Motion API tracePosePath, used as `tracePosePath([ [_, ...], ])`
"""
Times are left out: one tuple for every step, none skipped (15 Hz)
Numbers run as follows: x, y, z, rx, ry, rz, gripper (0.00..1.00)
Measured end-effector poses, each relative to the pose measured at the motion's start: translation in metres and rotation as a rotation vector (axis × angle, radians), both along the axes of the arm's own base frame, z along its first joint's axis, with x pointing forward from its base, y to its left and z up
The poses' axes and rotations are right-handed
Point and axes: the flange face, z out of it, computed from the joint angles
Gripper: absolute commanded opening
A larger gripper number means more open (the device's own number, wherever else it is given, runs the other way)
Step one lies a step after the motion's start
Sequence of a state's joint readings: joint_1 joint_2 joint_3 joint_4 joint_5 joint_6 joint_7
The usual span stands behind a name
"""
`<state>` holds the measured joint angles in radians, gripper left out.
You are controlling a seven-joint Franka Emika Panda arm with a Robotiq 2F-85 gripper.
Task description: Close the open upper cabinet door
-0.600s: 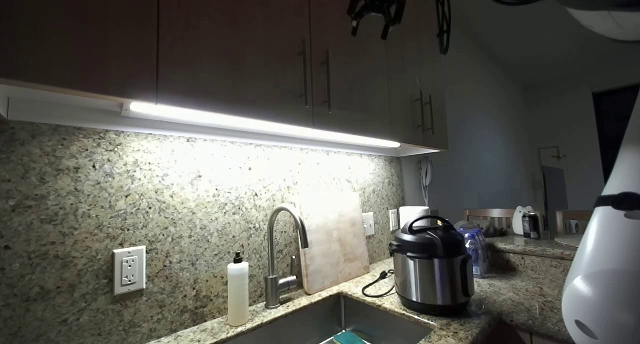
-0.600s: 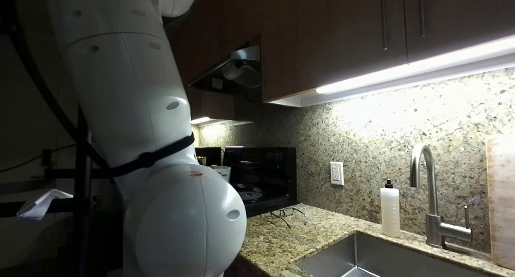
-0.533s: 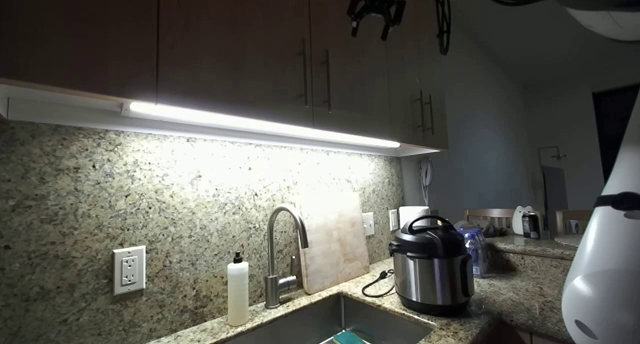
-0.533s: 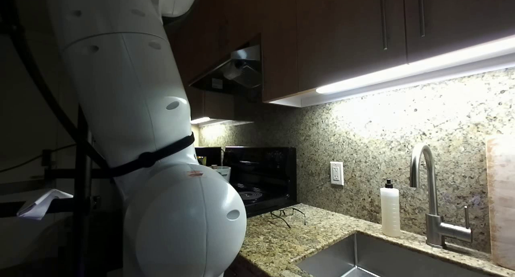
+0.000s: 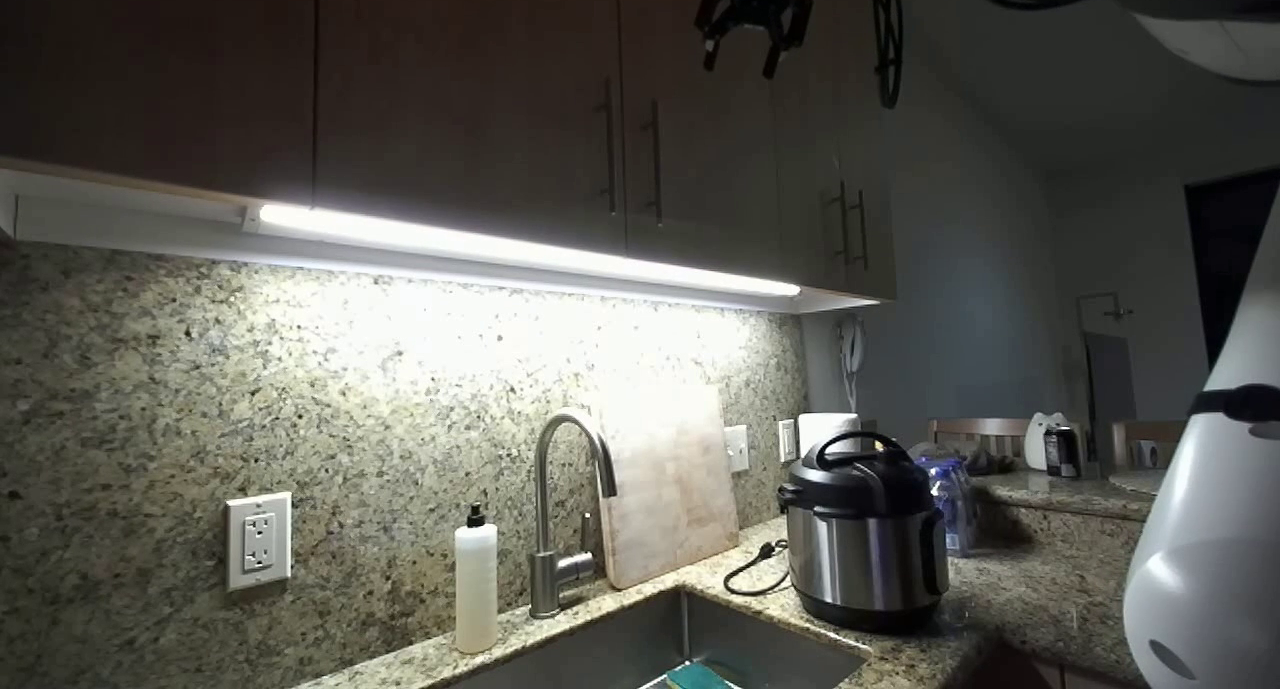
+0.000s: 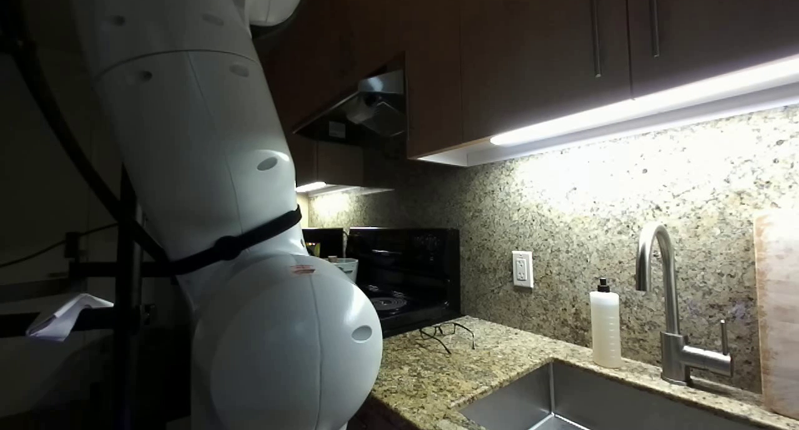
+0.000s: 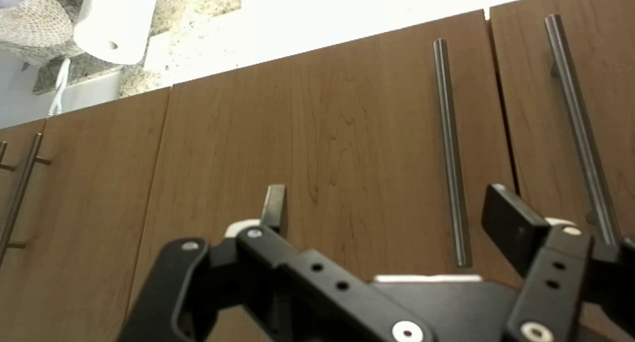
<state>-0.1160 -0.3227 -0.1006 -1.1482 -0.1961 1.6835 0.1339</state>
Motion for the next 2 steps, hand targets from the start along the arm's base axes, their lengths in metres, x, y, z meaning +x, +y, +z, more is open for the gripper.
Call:
tracePosePath([
  [-0.0002,0.0000,0.0001,0.000,0.000,0.000,1.00],
  [0.0001,0.0000,-0.0001,0.000,0.000,0.000,1.00],
])
